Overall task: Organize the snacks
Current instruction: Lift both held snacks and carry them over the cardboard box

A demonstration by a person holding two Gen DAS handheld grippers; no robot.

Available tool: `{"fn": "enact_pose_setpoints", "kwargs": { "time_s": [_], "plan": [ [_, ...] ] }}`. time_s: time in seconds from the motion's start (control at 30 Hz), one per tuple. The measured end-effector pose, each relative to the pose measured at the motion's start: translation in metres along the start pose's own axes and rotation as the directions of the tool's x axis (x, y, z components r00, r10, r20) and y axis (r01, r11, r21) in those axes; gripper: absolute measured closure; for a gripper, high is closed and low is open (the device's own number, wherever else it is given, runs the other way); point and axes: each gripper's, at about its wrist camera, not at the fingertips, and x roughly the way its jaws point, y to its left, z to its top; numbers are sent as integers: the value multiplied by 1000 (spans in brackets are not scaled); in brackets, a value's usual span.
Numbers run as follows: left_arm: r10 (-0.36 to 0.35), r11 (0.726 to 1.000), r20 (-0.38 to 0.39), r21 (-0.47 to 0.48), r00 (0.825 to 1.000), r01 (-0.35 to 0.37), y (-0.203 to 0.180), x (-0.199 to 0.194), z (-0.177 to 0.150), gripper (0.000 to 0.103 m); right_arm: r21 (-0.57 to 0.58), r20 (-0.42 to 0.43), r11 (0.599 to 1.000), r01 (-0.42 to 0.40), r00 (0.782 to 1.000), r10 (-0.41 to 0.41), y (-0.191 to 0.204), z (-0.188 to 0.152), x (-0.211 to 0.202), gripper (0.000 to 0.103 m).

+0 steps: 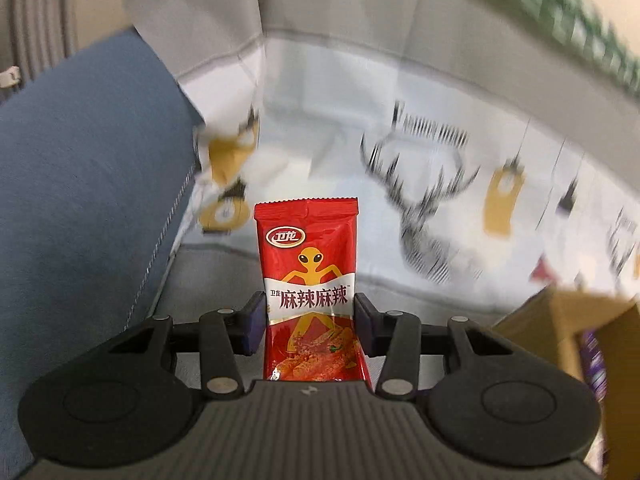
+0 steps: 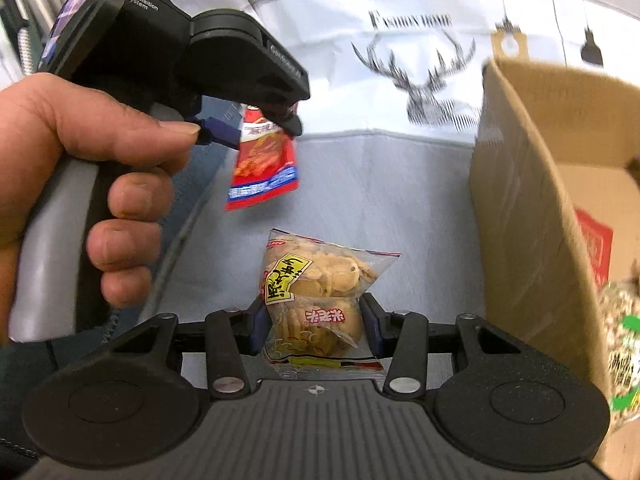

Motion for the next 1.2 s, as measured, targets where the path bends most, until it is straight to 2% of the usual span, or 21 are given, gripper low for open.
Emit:
{"fn": "enact_pose_setpoints", "kwargs": {
  "time_s": [0.13,0.23,0.33,0.43,0.6,0.63,0.67,0.7,0.77,0.83,0.93,1.07,1.2],
  "plan": [
    [-24,998,85,-54,996,28,5,-43,4,53,-43,85,999,-13,996,17,8,4,-25,56],
    [-11,998,182,-61,983,23,19,-94,6,53,-49,123,998,-29,992,35,5,11,-58,56],
    [-28,994,195,-95,980,47,33,-127,-2,53,-86,166,996,-24,985,38,-3,13,-95,56],
    [-15,996,193,-82,981,32,28,-145,-29,53,-99,219,995,-26,975,47,-20,9,-134,56],
    [-40,997,166,-65,985,52,7,-146,-96,53,-144,351,989,27,936,26,-69,-5,-189,56],
    [-39,998,113,-53,993,45,-1,-140,-108,54,-140,380,989,54,925,3,-82,-8,-197,56],
    [-56,997,67,-55,996,60,-8,-136,-110,54,-128,410,989,80,912,-20,-97,-11,-205,56],
    [-88,995,76,-44,993,92,-15,-138,-110,54,-118,435,988,100,899,-39,-110,-14,-210,56],
    [-76,997,98,27,992,73,-34,-142,-109,54,-79,480,986,144,873,-89,-138,-27,-217,56],
    [-84,995,85,58,993,79,-48,-140,-111,54,7,477,990,139,870,-126,-162,-33,-219,56],
    [-81,993,96,97,992,71,-64,-139,-113,54,38,517,987,158,842,-155,-179,-36,-230,56],
    [-91,992,105,94,990,82,-78,-139,-120,54,48,494,980,193,848,-191,-193,-39,-226,56],
    [-113,985,166,145,980,90,-99,-146,-127,53,34,495,973,227,842,-213,-197,-44,-227,56]
  ]
}}
